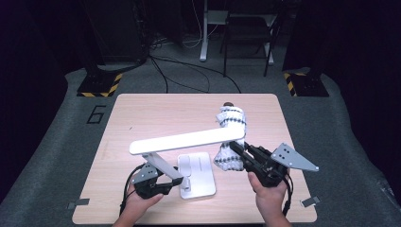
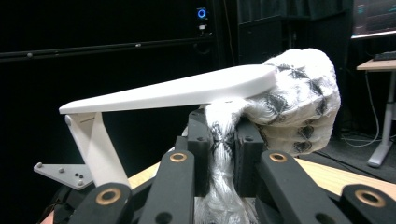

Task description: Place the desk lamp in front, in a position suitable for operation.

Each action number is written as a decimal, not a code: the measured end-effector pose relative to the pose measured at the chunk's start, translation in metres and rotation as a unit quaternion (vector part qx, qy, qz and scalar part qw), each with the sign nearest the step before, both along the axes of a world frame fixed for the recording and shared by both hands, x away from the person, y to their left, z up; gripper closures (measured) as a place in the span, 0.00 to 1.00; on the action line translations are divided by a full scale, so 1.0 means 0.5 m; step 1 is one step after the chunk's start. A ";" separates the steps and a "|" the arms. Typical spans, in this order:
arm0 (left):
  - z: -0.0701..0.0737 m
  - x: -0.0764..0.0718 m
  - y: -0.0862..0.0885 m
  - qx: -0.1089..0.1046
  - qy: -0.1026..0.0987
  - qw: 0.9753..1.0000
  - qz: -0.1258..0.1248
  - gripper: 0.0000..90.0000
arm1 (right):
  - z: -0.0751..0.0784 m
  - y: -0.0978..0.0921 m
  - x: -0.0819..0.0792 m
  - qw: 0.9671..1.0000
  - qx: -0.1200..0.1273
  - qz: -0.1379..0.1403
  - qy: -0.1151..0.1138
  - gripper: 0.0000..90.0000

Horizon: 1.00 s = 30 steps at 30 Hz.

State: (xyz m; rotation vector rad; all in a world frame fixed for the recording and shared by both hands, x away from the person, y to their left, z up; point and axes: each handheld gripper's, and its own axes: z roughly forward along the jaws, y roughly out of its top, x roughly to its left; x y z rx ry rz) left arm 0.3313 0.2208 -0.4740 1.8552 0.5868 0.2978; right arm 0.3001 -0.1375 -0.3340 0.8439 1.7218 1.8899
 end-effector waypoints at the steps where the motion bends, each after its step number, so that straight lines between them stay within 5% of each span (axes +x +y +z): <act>1: 0.000 0.000 0.000 -0.002 0.000 1.000 -0.001 0.59 | 0.001 -0.006 -0.001 1.000 0.000 -0.004 -0.002 0.89; 10: 0.002 0.001 0.000 0.006 0.003 1.000 -0.003 0.59 | -0.001 -0.007 -0.003 1.000 0.003 -0.006 0.001 0.89; 30: 0.003 0.000 -0.007 0.010 0.001 1.000 0.003 0.59 | -0.008 0.075 -0.004 0.999 -0.019 0.044 0.004 0.89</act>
